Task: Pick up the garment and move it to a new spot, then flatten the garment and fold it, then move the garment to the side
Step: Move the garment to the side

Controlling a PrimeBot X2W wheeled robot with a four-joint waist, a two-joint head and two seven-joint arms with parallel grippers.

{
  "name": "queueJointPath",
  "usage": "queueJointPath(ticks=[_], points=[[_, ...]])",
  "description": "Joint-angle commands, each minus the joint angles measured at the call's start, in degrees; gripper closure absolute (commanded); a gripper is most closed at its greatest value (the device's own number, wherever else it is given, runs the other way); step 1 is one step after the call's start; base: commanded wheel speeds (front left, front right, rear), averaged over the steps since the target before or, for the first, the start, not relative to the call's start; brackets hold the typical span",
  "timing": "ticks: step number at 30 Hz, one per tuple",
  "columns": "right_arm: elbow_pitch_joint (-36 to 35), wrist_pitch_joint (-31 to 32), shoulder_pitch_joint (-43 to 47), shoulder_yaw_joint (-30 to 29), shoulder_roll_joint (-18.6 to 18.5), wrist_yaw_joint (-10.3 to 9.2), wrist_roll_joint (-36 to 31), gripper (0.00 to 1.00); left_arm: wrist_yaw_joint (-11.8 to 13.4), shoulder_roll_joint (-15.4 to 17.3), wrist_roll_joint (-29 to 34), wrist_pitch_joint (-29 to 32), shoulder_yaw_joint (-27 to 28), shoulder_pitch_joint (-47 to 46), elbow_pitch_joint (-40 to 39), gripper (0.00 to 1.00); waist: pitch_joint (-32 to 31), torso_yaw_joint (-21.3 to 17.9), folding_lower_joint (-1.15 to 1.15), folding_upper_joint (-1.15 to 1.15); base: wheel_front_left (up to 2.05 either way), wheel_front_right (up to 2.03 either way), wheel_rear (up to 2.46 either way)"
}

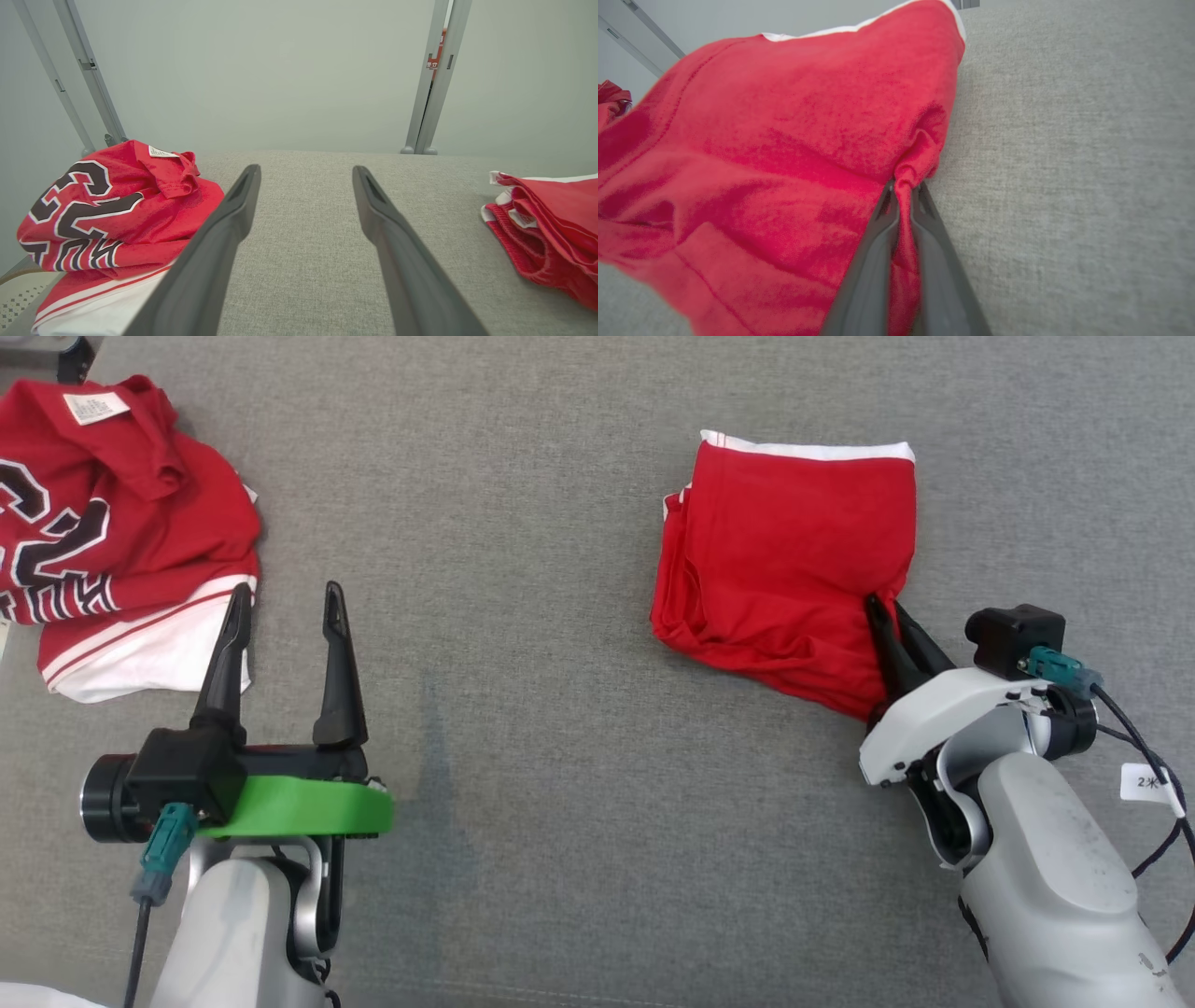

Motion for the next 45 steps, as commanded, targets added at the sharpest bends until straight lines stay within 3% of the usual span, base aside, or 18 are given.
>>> queueJointPath(ticks=[1, 12, 18, 22, 27, 35, 45], points=[[-0.1, -0.3, 2.2, 0.2, -0.7, -0.15, 0.0, 1.0, -0.2, 0.3, 0.6, -0.2, 0.5, 0.8, -0.4, 0.0, -0.8, -2.0, 0.0, 0.0, 0.0, 0.0, 0.0], [-8.4, 0.7, 4.3, 5.2, -5.7, -0.13, 3.1, 1.0, -0.8, 2.3, 2.3, -0.1, 1.4, 1.4, -2.0, 0.0, -1.1, -14.6, 0.0, 0.0, 0.0, 0.0, 0.0], [-8.0, 2.0, 3.1, 8.9, -9.1, -0.13, 8.5, 1.0, -0.9, 3.1, 2.7, 0.9, 0.6, 1.3, -4.2, 0.0, -0.2, -21.9, 0.0, 0.0, 0.0, 0.0, 0.0], [-6.6, 1.5, 0.8, 10.8, -11.7, -0.13, 11.1, 1.0, -1.2, 3.5, 3.4, 2.3, -0.6, 0.7, -6.7, 0.0, 1.4, -24.4, 0.0, 0.0, 0.0, 0.0, 0.0], [-4.0, 0.5, -5.1, 11.9, -15.3, -0.12, 12.4, 1.0, -1.5, 4.0, 4.6, 4.2, -2.1, -1.7, -10.4, 0.0, 6.4, -24.8, 0.0, 0.0, 0.0, 0.0, 0.0], [4.8, -0.9, -17.5, 11.8, -24.8, -0.13, 10.9, 1.0, -2.7, 5.1, 6.2, 5.4, -4.0, -7.2, -13.8, 0.0, 15.0, -22.1, 0.0, 0.0, 0.0, 0.0, 0.0], [20.2, -6.2, -29.1, 3.9, -30.4, -0.14, 7.8, 1.0, -4.5, 5.8, 7.9, 6.1, -6.8, -12.3, -15.6, 0.0, 20.3, -21.2, 0.0, 0.0, 0.0, 0.0, 0.0]])
